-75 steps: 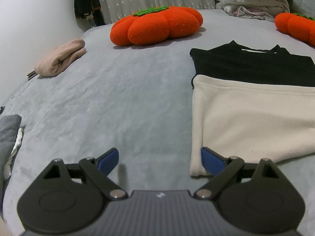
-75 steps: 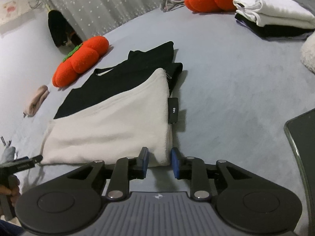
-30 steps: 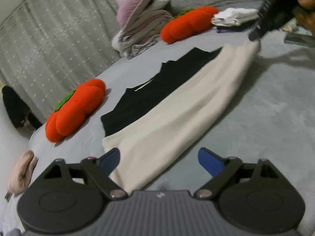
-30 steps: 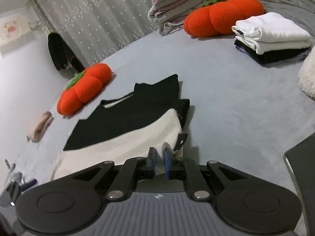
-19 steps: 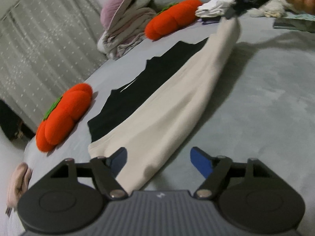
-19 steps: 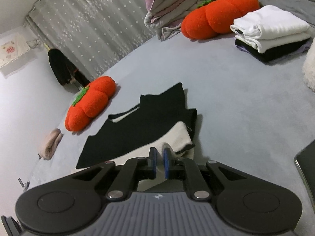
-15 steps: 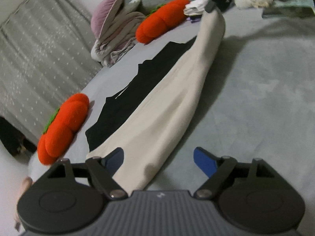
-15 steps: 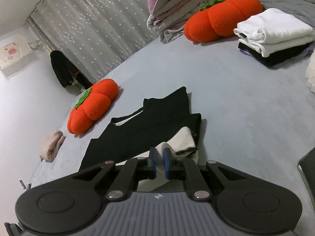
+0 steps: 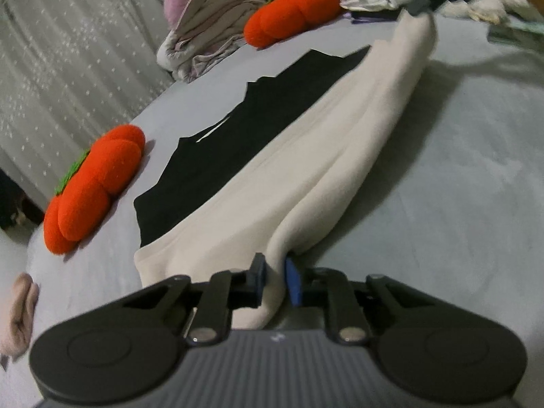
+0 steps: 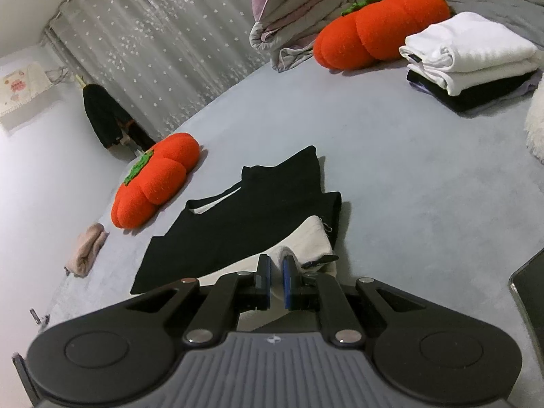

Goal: Fold clothes
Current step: 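Close the left gripper on the cream shirt side edge while the right gripper holds it, then lift the cream shirt side edge up with both grippers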

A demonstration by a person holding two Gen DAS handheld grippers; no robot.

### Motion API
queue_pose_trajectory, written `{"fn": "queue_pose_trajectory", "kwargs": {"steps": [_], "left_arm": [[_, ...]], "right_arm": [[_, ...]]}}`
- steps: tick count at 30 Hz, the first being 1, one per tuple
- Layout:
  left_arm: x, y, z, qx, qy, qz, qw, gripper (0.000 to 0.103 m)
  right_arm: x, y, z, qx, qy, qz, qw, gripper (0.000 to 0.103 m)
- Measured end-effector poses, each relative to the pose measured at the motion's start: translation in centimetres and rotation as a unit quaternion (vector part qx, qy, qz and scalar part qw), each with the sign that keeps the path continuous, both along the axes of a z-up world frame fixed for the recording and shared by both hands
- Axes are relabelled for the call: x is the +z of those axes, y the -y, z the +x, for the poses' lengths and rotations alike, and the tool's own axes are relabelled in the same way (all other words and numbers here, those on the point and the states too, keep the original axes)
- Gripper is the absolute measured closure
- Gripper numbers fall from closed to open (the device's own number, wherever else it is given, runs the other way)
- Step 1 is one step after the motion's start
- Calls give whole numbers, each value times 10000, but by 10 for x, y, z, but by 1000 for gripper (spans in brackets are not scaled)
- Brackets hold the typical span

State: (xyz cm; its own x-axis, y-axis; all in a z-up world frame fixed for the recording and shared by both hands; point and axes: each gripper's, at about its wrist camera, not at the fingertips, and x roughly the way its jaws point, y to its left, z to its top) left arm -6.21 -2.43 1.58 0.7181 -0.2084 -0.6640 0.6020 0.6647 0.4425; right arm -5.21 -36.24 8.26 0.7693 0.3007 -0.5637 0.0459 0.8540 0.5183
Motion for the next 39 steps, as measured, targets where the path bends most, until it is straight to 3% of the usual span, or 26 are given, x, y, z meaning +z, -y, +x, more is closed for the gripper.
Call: {"fn": "queue_pose_trajectory", "kwargs": {"steps": [7,10,15,18,24,28,32,35,37,38,39], "left_arm": [[11,-9,12,303,-305,-462,9980,89],[16,-12,18,402,-443,-630,9962,89],[22,-17,32,612,-758,-954,9907,89],[24,-19,39,713,-889,-1086,9875,89],[27,-22,46,784,-1017,-1255,9837,89],[27,-23,46,779,-1048,-1279,9832,89],[28,-25,47,810,-1123,-1374,9808,89],[29,-26,48,810,-1152,-1413,9799,89],[29,-27,48,800,-1169,-1424,9796,89],[29,-28,48,793,-1179,-1427,9795,89],[29,-29,48,781,-1193,-1429,9794,89]], "right_arm": [[0,-12,-11,619,179,-924,9936,89],[-3,-13,-16,740,196,-1331,9881,76],[-2,-36,-35,1102,639,-2607,9570,58],[-4,-69,-57,1863,1261,-3362,9145,50],[-33,-125,-75,2996,1574,-4144,8448,52],[-53,-154,-76,3240,1734,-4685,8034,54],[-75,-182,-72,3301,2009,-5476,7422,57],[-92,-201,-70,3332,2228,-5975,6945,65],[-96,-208,-66,3338,2312,-6105,6800,73],[-98,-211,-64,3335,2339,-6166,6737,84],[-100,-213,-62,3327,2359,-6220,6684,90]]}}
